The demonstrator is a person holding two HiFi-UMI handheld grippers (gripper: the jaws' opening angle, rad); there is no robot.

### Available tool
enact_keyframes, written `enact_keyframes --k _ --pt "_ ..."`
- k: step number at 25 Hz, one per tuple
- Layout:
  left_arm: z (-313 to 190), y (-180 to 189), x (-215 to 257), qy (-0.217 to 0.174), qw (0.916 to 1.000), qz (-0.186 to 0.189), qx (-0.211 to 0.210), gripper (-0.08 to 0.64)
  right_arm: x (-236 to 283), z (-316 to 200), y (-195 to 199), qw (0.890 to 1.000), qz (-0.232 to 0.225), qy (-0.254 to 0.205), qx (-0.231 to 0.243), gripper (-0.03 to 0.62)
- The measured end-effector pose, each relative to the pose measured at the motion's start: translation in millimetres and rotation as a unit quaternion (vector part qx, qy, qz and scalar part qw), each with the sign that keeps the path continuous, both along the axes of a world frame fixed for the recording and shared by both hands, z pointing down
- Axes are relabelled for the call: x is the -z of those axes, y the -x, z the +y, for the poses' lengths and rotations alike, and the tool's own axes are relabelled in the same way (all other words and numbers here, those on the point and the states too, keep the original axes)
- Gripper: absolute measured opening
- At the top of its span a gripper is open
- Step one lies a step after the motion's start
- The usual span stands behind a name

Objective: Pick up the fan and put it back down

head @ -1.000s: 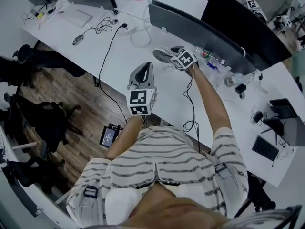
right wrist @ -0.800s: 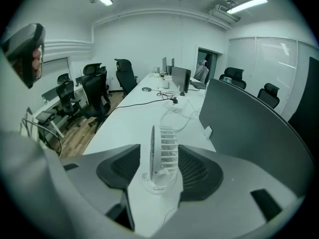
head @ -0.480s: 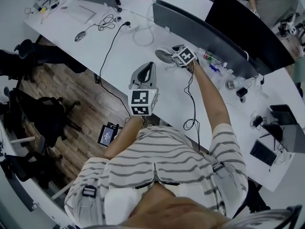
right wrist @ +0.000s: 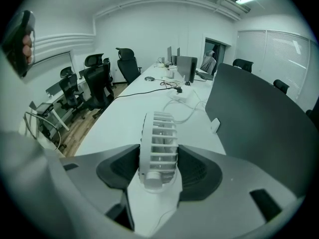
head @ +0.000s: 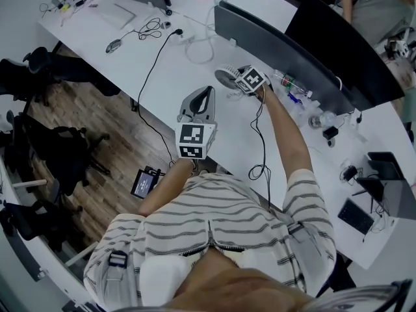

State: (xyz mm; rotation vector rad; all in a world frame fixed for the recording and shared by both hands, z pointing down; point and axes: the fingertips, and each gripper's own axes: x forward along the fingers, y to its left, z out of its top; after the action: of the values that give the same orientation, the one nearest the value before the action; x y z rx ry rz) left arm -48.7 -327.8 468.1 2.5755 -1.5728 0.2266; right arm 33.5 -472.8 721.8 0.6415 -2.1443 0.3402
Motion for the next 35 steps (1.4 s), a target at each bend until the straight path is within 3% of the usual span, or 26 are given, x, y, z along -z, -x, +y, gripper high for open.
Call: enact_keyframes --k 6,17,29,35 --pt "-3 0 -4 0.005 1.0 -0.005 0.002 0.008 -2 -5 6 0.999 -0.031 0.004 -0.014 0.227" --pt "-8 -1 -3 0.004 1.0 -0.005 -0.001 0.008 2 -3 6 0.999 -0.017 -0.005 -0.03 0.225" --pt "-5 -1 -2 0.003 1.0 -0.004 -0.001 0.008 33 2 -1 0.995 -0.037 -0.015 -0.087 0.225" --pt "-2 -6 -1 0.0 0.9999 0.0 -0.012 0.008 52 10 -8 0.987 -0.071 -0.028 -0.139 0.225"
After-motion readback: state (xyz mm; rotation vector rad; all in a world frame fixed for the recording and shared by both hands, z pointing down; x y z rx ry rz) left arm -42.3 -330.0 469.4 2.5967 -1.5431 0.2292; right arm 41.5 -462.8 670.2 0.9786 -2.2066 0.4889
